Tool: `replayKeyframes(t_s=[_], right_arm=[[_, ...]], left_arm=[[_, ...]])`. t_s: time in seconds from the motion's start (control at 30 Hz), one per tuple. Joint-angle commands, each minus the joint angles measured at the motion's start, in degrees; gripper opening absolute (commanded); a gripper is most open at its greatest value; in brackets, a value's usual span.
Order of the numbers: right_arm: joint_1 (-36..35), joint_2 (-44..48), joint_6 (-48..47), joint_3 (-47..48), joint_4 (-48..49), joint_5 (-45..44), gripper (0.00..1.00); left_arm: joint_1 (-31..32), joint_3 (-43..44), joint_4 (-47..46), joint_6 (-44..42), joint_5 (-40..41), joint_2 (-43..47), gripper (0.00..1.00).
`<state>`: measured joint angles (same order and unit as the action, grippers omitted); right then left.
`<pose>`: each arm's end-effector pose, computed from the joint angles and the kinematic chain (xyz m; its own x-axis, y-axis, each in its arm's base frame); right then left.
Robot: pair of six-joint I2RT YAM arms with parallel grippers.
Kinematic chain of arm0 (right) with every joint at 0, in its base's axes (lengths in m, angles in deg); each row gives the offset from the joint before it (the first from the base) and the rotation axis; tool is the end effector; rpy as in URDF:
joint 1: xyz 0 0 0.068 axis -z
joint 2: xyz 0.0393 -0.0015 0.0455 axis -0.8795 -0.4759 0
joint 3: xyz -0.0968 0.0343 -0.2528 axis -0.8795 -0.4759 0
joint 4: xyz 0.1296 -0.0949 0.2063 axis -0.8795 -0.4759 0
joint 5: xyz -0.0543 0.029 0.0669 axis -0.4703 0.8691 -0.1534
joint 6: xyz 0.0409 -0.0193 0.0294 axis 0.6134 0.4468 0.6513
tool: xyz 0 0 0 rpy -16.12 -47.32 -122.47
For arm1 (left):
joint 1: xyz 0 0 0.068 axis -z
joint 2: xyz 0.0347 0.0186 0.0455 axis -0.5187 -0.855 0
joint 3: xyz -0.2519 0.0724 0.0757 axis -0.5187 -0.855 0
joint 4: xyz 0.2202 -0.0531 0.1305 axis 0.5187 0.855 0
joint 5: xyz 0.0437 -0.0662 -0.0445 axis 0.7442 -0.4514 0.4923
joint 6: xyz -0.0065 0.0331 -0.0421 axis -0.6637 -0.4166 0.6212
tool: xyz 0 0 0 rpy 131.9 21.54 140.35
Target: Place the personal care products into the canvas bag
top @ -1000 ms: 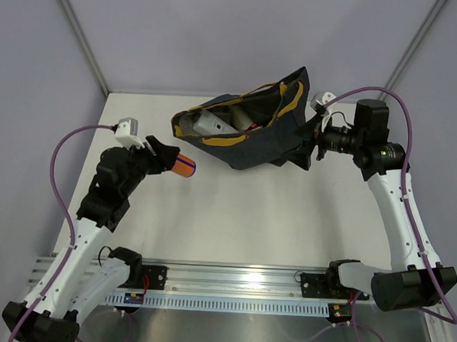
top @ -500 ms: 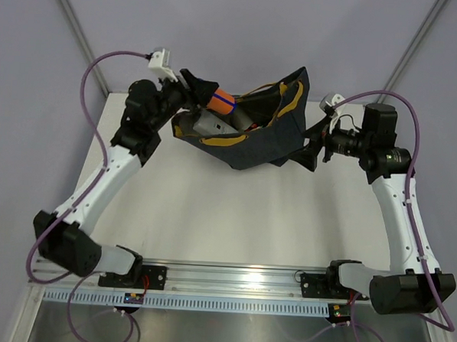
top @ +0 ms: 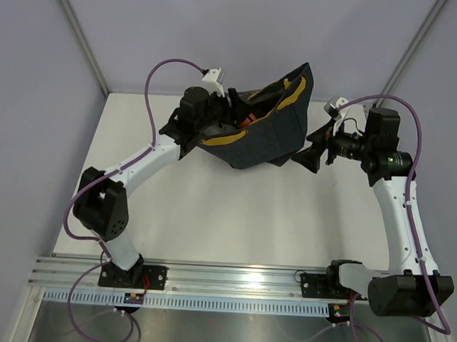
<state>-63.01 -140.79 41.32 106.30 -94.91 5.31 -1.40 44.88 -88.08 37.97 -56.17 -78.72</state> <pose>0.2366 0.0347 0.3971 -0.1951 -0.2310 -0.9532 -0.8527 0.5202 0.0485 0.3477 -0.2078 0.3527 -0.3849 -0.2915 -0.8757 0.5471 0.6921 -0.4708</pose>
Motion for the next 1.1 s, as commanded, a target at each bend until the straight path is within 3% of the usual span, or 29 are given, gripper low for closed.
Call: replayKeyframes(t_s=[0.0,0.17,0.2,0.23,0.27,0.3,0.4,0.6,0.63,0.83,1.07], right_arm=[[0.9,0.16,1.3,-0.63,2.49,0.32,0.99],[2.92,0.68,1.39,-1.51,2.85,0.41,0.99],[3.88,0.86,1.39,-1.77,2.93,0.76,1.0],[4.07,0.86,1.39,-1.77,3.11,0.76,1.0],[4.33,0.77,1.47,-1.95,3.28,1.02,0.99],[4.42,0.6,1.73,-2.03,3.46,1.37,0.99],[4.77,0.16,2.35,-2.3,3.9,2.16,1.0],[4.86,-0.28,1.65,-1.95,3.29,1.81,0.99],[4.86,-0.37,1.56,-1.86,3.11,1.81,1.0],[4.86,-2.3,1.03,0.33,1.44,1.9,0.99],[4.86,-0.9,1.29,-0.19,2.84,0.94,1.0]], left_arm=[[3.2,7.18,-12.94,-3.07,1.5,-3.75,0.03],[6.36,12.64,-11.8,-9.31,5.02,-10.44,0.12],[7.76,13.25,-12.32,-13.23,7.03,-10.62,0.24],[7.77,13.26,-12.33,-13.27,7.05,-10.62,0.24],[8.64,13.26,-12.41,-14.32,8.7,-10.54,0.32],[9.09,13.26,-12.33,-15.46,9.24,-10.45,0.47],[9.53,13.35,-11.54,-17.4,9.94,-10.36,0.65],[9.53,16.86,-5.57,-20.12,11.53,-9.22,0.87],[9.44,17.82,-4.25,-20.47,11.44,-8.7,0.95],[9.27,23.98,5.24,-23.38,13.63,-6.24,0.99],[7.42,20.3,10.08,-23.91,14.78,1.93,0.99]])
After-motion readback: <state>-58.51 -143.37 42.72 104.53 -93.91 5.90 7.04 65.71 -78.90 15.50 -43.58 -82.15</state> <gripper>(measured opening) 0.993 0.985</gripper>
